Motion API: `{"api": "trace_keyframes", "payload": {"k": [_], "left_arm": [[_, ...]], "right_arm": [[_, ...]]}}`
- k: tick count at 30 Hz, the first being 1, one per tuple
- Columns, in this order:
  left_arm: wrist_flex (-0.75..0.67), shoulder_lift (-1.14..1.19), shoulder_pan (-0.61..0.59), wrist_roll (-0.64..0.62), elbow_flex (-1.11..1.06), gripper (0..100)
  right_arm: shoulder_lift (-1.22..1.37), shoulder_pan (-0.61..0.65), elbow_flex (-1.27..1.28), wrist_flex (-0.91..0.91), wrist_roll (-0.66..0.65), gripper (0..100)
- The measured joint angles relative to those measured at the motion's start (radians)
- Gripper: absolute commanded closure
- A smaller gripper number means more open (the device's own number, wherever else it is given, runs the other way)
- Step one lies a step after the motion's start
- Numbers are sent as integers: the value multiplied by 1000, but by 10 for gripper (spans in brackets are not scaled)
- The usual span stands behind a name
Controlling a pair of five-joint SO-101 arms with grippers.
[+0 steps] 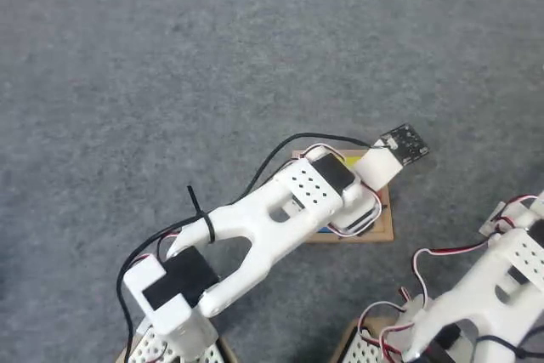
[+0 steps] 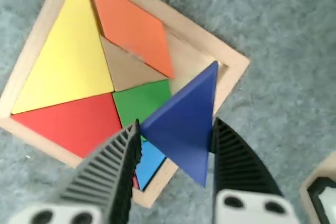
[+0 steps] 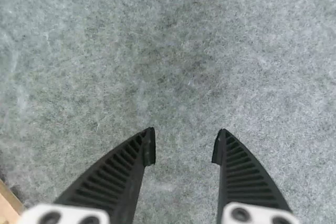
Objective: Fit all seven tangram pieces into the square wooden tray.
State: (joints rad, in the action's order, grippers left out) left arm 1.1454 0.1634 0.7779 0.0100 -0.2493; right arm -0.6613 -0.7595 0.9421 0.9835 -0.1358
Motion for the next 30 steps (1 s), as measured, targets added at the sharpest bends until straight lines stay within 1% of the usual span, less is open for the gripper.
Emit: {"api": "trace_keyframes", "payload": {"k": [6,13,17,20,22,24,27,30], "left_arm": [[-21,0,-3,-5,0,775],[-21,0,-68,-5,0,776],[-21,38,-63,-5,0,776],[-21,51,-86,-5,0,776],[-21,38,-115,-12,0,776],[-21,-17,-163,-32,-3,776],[-21,-170,-256,-40,-54,776],[-21,-330,-364,-40,-138,776]], "right_arm": [[0,0,0,0,0,812],[0,0,0,0,0,812],[0,0,0,0,0,812],[0,11,0,3,-20,812],[0,49,0,35,-31,812],[0,117,0,75,-40,813],[0,247,-23,140,-40,814],[-2,404,-74,201,-44,815]]}}
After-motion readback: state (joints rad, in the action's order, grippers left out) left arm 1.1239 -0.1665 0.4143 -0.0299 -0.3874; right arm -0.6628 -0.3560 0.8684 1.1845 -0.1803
